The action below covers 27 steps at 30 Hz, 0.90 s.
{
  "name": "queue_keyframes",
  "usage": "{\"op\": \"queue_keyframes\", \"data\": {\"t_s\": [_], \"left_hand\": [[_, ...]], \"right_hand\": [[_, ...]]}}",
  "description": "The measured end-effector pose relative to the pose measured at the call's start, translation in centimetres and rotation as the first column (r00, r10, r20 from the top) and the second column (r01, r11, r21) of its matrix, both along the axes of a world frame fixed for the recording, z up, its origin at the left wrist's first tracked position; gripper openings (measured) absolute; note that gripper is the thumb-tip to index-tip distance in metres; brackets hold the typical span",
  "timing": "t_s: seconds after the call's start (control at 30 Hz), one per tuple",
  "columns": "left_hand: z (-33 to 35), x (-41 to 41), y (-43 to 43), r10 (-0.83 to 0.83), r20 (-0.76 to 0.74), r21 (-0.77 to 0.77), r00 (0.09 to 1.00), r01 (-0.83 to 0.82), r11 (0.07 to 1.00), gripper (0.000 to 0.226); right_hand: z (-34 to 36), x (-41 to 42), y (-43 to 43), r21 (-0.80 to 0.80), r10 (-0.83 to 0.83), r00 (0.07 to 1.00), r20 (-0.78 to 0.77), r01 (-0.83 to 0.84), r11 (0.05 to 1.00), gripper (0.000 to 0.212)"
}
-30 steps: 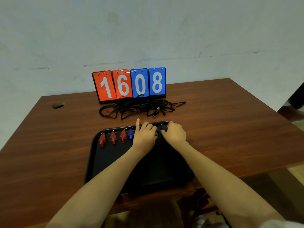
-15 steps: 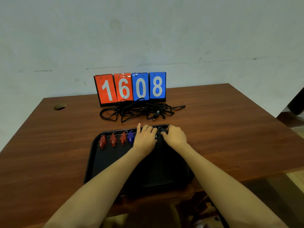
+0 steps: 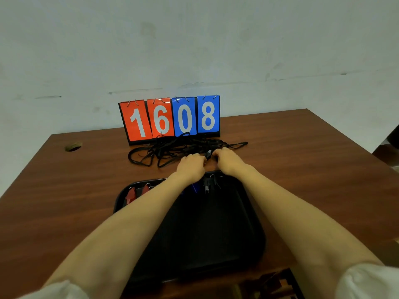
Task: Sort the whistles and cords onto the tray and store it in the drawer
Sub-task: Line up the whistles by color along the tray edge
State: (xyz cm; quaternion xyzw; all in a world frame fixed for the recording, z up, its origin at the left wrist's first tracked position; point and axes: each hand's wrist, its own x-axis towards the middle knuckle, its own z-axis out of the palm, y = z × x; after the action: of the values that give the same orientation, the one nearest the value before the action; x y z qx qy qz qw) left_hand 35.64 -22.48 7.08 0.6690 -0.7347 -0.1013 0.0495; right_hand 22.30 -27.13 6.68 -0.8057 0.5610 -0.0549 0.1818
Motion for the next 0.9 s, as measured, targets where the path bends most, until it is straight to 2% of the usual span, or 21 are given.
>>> {"op": "queue_keyframes", "data": {"t_s": [0.1,0.2,0.33,0.5,0.6,0.7,0.8,0.9], "left_hand": [[-1.0,0.2,-1.3,0.023,0.005,0.069,1.0,-0.024,0.997,0.042],[-2.2,0.6,-2.0,0.073,-0.034,0.08,0.997,-0.07,0.994,0.041],[-3.0,0.7,-3.2,0.091,-0.063,0.066,0.994,-0.087,0.994,0.038],[-3.5,0.2,-3.9,0.147,-0.03,0.037,0.989,-0.146,0.989,0.043],[-3.4,-0.1,-4.0,0.166,-0.031,-0.011,0.986,-0.167,0.986,0.04],[-3.0,-0.1,-3.5,0.122,0.021,-0.052,0.992,-0.121,0.991,0.035],[-2.3,-0.1,-2.5,0.064,0.108,-0.133,0.992,-0.049,0.99,0.031],[-1.4,0.1,-1.2,0.027,0.17,-0.206,0.985,0.008,0.979,0.031]], "right_hand": [[-0.5,1.0,-1.2,0.064,0.053,0.998,-0.012,-0.053,0.997,0.057],[-1.1,1.6,-2.2,0.094,0.098,0.995,-0.021,-0.096,0.991,0.062],[-1.7,2.2,-3.2,0.039,0.09,0.995,-0.031,-0.089,0.995,0.052],[-1.5,2.2,-3.2,-0.172,0.017,0.991,-0.13,-0.04,0.984,0.026],[-1.4,1.7,-3.0,-0.189,0.022,0.987,-0.161,-0.053,0.981,0.026],[-1.5,1.1,-2.1,-0.213,0.038,0.988,-0.152,-0.07,0.974,0.026],[-1.6,0.1,-0.6,-0.248,0.053,0.997,-0.052,-0.065,0.967,0.025],[-0.6,-1.2,1.0,-0.25,0.101,0.991,0.084,-0.077,0.965,0.036]]}}
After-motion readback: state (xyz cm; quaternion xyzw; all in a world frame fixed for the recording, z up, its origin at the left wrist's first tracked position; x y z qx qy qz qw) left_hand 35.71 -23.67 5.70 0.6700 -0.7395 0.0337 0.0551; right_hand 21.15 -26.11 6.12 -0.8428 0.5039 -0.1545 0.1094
